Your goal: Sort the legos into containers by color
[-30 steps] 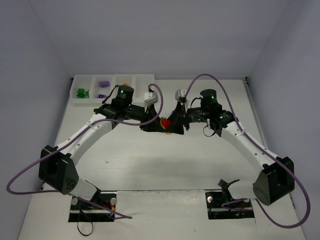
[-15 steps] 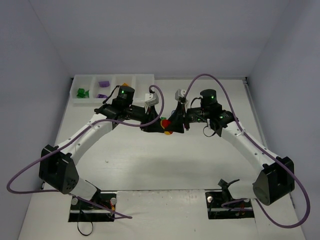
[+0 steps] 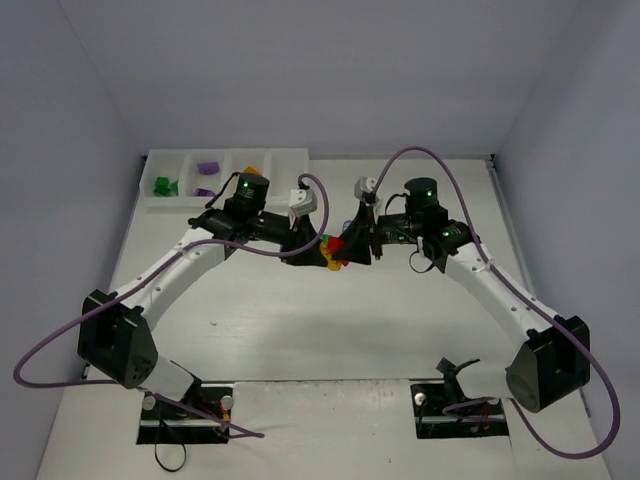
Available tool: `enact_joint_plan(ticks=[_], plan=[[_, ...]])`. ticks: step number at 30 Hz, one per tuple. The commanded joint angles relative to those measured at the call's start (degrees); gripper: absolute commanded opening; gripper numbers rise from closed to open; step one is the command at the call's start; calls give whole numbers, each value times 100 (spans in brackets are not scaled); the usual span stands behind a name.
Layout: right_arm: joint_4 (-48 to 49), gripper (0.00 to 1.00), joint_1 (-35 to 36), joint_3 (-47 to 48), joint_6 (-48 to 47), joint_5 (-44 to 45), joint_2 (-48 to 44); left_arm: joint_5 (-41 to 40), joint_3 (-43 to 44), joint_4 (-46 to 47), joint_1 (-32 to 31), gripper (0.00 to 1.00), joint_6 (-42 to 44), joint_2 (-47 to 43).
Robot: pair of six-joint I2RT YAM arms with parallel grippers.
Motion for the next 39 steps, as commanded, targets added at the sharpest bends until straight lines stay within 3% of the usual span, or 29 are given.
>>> enact_joint_plan(ticks=[1, 8, 12, 17, 18, 21, 27, 35, 39], plan=[[270, 0, -287, 84, 158, -45, -392, 57, -156, -122, 82, 0, 354, -128], [244, 0, -357, 66, 289, 25, -427, -66, -279, -96, 187, 0, 337, -119], [244, 0, -357, 22, 377, 717, -515, -601, -402, 428, 555, 0, -222, -180], [244, 0, -357, -110, 666, 1747, -646, -2646, -447, 1635, 1417, 0, -1936, -163], [244, 0, -357, -145, 711, 1879, -664, -3503, -263, 1635, 1514, 0, -2053, -111], [252, 0, -357, -294, 922, 2380, -769, -4798, 237, 1855, 1717, 3, -2282, 380], [279, 0, -357, -567, 1325, 2891, -945, -5919, 1328, 1995, 1937, 6, -2502, 1653], [314, 0, -348, -760, 1581, 2988, -1218, -6658, 2664, 2022, 2112, 24, -2309, 3018], [314, 0, -340, -813, 1617, 2987, -1236, -6658, 3069, 1961, 2148, 51, -2221, 3405]])
